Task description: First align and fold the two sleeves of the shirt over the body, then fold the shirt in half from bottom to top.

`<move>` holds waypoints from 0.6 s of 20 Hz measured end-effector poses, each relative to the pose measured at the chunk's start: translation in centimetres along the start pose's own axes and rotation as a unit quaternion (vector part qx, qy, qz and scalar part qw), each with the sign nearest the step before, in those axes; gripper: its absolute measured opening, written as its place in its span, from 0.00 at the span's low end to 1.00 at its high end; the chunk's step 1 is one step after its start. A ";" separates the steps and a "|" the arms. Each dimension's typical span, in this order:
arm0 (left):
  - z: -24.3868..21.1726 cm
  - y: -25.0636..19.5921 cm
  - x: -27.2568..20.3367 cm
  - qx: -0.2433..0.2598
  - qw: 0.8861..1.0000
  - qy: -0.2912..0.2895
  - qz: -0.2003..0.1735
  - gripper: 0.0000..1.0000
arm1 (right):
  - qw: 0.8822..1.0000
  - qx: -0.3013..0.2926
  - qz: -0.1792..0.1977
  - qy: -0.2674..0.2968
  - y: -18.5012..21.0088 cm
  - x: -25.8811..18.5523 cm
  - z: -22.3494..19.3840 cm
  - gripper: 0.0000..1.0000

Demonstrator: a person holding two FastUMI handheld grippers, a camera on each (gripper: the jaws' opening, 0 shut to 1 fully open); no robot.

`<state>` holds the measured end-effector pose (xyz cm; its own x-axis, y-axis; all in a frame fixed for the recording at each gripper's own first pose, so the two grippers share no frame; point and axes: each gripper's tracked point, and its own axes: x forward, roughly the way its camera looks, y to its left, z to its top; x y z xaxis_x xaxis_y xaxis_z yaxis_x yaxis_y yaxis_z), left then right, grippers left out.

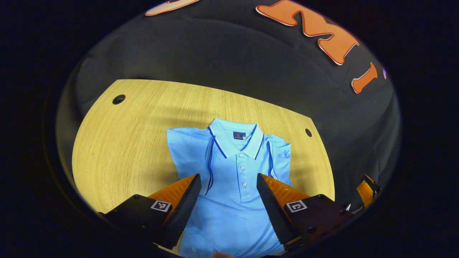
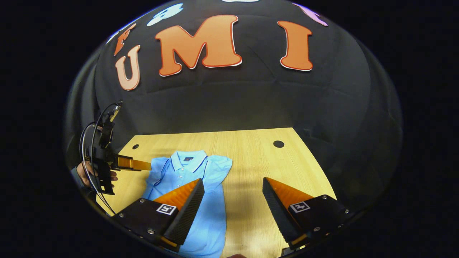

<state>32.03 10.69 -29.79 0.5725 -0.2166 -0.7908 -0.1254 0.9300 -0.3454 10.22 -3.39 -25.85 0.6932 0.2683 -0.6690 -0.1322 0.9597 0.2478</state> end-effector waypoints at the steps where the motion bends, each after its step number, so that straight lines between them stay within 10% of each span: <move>1: -0.7 0.0 -1.3 -0.001 1.000 -0.005 0.001 1.00 | 1.000 -0.003 0.002 0.003 0.0 -0.9 -0.6 0.99; 12: -11.4 2.4 -11.7 0.031 0.998 -0.030 0.034 1.00 | 0.997 -0.005 0.037 0.061 2.0 -7.5 -9.7 0.99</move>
<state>15.80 12.06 -27.16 0.6127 -0.1358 -0.7785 -0.1157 0.9591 -0.2584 -2.18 -2.67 -27.14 0.5895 0.3453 -0.7303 -0.1865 0.9378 0.2929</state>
